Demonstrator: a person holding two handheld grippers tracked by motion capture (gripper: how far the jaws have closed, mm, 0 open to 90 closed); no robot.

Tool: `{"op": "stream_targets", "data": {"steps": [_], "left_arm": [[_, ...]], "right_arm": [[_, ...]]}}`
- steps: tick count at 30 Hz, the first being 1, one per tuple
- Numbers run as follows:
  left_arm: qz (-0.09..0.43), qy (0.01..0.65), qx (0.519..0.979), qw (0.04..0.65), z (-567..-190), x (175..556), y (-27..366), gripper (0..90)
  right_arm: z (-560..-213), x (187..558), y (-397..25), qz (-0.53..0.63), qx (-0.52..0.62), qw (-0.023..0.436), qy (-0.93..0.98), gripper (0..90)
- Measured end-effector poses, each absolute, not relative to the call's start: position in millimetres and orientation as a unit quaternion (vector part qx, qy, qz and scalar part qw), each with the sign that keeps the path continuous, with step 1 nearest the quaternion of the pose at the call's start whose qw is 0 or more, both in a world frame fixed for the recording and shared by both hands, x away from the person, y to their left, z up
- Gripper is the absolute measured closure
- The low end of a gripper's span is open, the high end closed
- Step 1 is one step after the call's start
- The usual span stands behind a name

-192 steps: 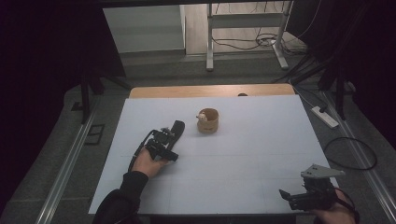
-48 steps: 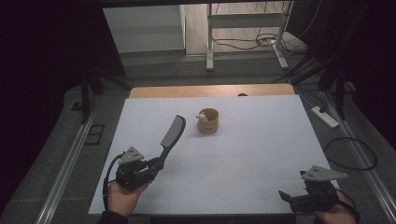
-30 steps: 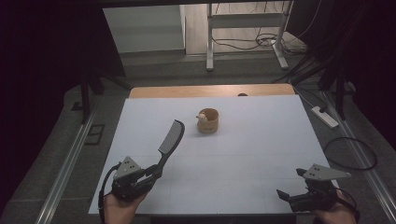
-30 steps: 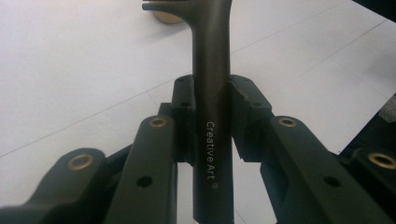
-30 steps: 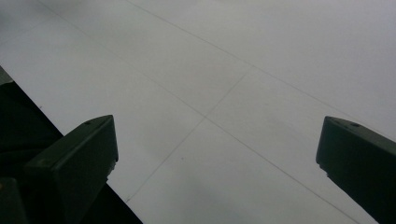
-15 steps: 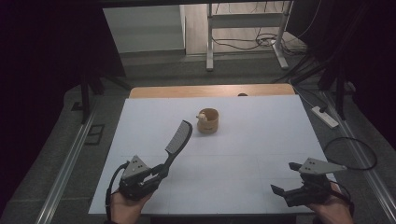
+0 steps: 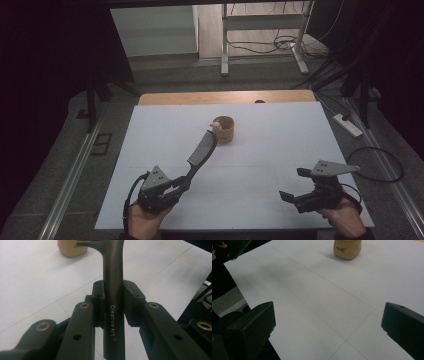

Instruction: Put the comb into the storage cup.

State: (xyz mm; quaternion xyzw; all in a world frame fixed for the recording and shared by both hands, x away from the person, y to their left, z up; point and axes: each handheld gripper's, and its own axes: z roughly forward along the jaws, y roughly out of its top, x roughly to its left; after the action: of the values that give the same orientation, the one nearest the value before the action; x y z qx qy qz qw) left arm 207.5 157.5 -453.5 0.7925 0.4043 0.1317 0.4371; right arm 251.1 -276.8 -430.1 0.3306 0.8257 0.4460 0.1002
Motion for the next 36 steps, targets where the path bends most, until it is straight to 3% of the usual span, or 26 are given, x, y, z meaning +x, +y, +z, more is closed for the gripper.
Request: {"op": "stream_targets", "data": {"steps": [36], "left_arm": [[0.12,0.372,0.801,0.453,-455,221,126,72.0]], "right_arm": [[-431,298,-223,0.451,0.327,0.028,0.83,0.0]]}}
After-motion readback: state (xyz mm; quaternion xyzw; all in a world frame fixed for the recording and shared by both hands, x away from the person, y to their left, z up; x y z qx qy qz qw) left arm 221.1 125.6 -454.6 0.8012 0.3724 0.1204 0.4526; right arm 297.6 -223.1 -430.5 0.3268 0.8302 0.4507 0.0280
